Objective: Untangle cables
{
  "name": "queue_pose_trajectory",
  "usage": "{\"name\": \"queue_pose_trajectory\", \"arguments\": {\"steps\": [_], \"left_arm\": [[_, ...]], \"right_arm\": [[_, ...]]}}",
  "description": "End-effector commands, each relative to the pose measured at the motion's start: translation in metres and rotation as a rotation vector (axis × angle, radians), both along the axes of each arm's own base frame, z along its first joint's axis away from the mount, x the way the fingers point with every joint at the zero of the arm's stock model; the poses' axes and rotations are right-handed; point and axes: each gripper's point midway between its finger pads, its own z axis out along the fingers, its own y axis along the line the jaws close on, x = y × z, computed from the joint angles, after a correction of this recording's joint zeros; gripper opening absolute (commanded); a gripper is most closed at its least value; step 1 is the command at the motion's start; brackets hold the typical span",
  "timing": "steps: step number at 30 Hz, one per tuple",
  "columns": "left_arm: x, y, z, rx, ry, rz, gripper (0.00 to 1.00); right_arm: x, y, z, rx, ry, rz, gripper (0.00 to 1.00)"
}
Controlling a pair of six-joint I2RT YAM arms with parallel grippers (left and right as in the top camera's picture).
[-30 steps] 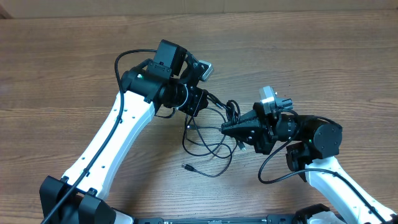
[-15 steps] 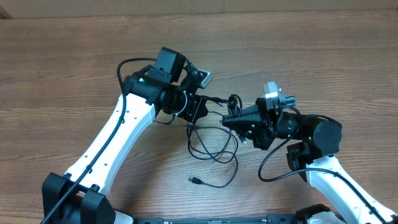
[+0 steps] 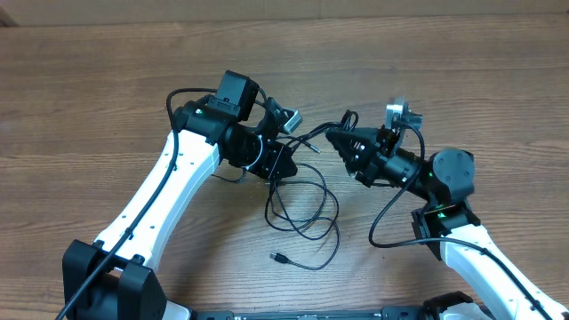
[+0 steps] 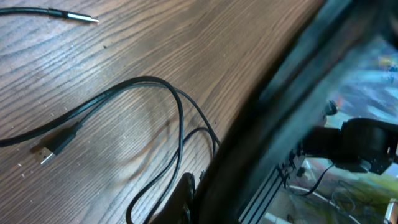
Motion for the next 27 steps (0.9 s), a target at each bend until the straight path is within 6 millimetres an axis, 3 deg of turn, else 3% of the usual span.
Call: {"name": "queue_pose_trajectory", "arguments": {"steps": [1,10,14,19,27], "left_arm": [[-0.004,0.001,-0.005,-0.006,0.016,-0.021,0.04],[-0.001,0.003,-0.007,0.01,0.0,-0.018,0.04],[0.006,0.009,-0.012,0.057,-0.029,-0.001,0.04],[0.013,0.015,-0.016,0.103,-0.086,-0.016,0.04],[0.013,0.015,-0.016,0.102,-0.203,-0.17,0.04]], "right_arm": [[0.028,-0.026,0.002,-0.039,-0.027,-0.218,0.04],[0.037,-0.035,-0.02,-0.075,0.064,-0.29,0.04],[0.035,-0.035,-0.041,-0.108,0.153,-0.283,0.2],[0.026,-0.034,-0.071,-0.157,0.281,-0.259,0.26],[0.013,-0.021,-0.071,-0.149,0.296,-0.15,0.47]]}}
